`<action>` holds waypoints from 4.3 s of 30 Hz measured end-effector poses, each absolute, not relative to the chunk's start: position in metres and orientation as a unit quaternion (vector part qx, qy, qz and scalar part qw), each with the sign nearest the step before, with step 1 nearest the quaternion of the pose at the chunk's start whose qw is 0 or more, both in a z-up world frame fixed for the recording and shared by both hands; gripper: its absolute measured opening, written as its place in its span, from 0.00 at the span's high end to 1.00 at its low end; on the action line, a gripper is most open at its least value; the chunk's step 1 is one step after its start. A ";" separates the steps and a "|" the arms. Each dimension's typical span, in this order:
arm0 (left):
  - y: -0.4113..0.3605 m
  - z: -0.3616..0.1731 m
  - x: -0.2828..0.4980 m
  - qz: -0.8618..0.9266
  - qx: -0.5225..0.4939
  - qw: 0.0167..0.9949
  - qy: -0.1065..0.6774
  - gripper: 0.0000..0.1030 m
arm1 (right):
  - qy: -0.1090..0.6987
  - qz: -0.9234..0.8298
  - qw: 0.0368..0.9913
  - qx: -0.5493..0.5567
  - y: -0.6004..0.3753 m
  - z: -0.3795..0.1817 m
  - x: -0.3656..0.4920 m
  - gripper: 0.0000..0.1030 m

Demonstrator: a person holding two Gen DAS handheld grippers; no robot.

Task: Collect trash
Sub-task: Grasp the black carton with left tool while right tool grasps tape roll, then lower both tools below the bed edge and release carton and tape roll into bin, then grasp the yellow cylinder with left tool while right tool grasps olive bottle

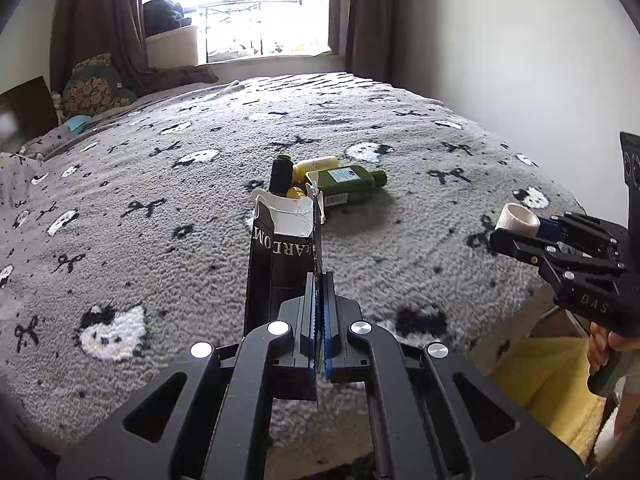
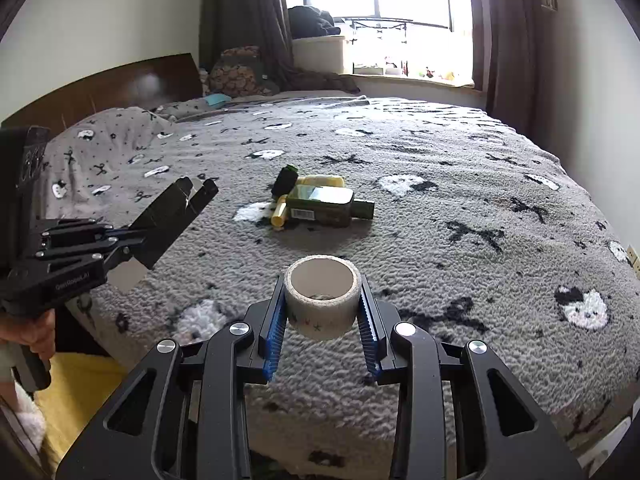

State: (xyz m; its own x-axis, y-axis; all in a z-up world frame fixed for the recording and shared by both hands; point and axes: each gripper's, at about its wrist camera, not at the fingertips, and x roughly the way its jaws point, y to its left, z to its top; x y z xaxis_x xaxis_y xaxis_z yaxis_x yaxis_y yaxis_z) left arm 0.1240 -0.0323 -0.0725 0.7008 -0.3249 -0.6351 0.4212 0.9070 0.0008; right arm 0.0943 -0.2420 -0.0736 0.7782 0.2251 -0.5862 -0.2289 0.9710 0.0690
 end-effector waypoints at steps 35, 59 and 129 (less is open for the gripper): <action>-0.031 -0.299 0.000 -0.243 0.014 0.755 0.609 0.99 | 0.570 0.162 0.801 0.080 -0.187 -0.270 -0.005 0.67; -0.010 -0.301 0.008 -0.198 0.035 0.770 0.605 0.40 | 0.579 0.110 0.804 0.083 -0.201 -0.274 0.009 0.32; -0.083 -0.129 0.324 -0.158 0.035 0.876 0.454 0.31 | 0.445 0.056 0.893 0.023 -0.288 -0.107 0.294 0.18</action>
State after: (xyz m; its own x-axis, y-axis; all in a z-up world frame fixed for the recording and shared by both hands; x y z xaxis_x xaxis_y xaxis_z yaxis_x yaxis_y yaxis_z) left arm 0.3237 -0.0834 -0.1294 0.5386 -0.2449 -0.8062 0.3091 0.9476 -0.0814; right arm 0.2942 -0.2883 -0.1069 0.5972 0.1209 -0.7929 -0.0795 0.9926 0.0916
